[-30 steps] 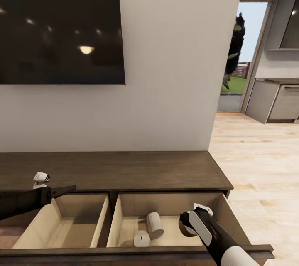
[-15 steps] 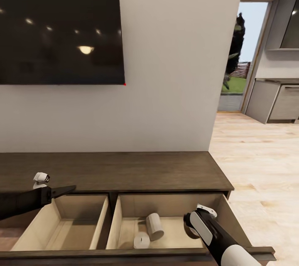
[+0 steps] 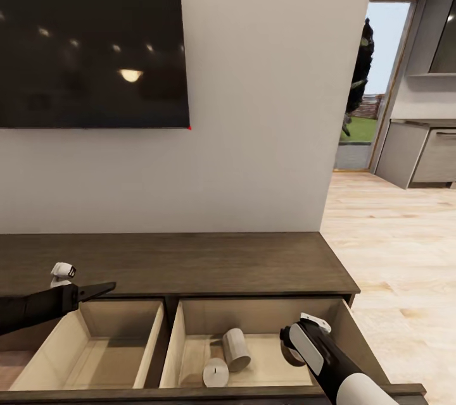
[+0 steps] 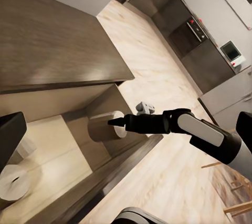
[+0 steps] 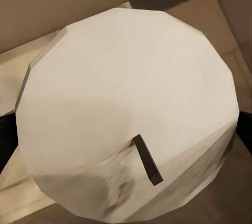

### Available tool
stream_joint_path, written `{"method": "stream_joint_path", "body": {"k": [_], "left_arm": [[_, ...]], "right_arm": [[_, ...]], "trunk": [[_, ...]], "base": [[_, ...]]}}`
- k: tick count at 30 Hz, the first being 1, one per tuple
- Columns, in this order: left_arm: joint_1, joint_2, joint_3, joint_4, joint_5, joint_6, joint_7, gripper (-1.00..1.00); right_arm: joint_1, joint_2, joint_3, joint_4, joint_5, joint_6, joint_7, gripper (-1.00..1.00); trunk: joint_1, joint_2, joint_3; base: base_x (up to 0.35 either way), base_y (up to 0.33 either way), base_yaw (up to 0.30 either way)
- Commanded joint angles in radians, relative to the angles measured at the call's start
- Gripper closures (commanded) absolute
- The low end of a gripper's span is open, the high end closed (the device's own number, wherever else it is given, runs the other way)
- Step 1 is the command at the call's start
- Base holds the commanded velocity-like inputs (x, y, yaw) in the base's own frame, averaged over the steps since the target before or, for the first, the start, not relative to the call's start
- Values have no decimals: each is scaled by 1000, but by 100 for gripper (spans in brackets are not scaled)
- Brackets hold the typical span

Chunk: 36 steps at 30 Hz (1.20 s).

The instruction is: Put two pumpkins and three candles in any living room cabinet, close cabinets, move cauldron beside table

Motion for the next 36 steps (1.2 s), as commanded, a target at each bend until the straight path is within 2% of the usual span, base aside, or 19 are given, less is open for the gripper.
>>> {"method": "stream_joint_path", "body": {"k": [1, 6, 12, 17, 27, 35, 36], "left_arm": [[0, 0, 0, 0, 0, 0, 0, -100], [0, 0, 0, 0, 0, 0, -8, -100], [0, 0, 1, 0, -3, 0, -45, -100], [0, 0, 0, 0, -4, 0, -49, -100], [0, 0, 1, 0, -4, 0, -49, -100], [0, 0, 1, 0, -5, 0, -49, -100], [0, 0, 1, 0, -5, 0, -49, -100]], "right_arm": [[-2, 0, 0, 1, 1, 0, 0, 100], [-11, 4, 1, 19, 1, 0, 0, 100], [-14, 7, 1, 32, 1, -1, 0, 100], [-14, 7, 1, 33, 1, -1, 0, 100], [-14, 7, 1, 33, 1, 0, 0, 100], [-14, 7, 1, 34, 1, 0, 0, 100], [-14, 7, 1, 34, 1, 0, 0, -100]], "trunk": [[0, 0, 0], [0, 0, 0], [23, -42, -19], [31, -56, -25], [69, -126, -56], [69, -126, -56], [69, -126, -56]], "base": [[0, 0, 0], [0, 0, 0], [0, 0, 0], [0, 0, 0], [0, 0, 0], [0, 0, 0], [0, 0, 0]]}}
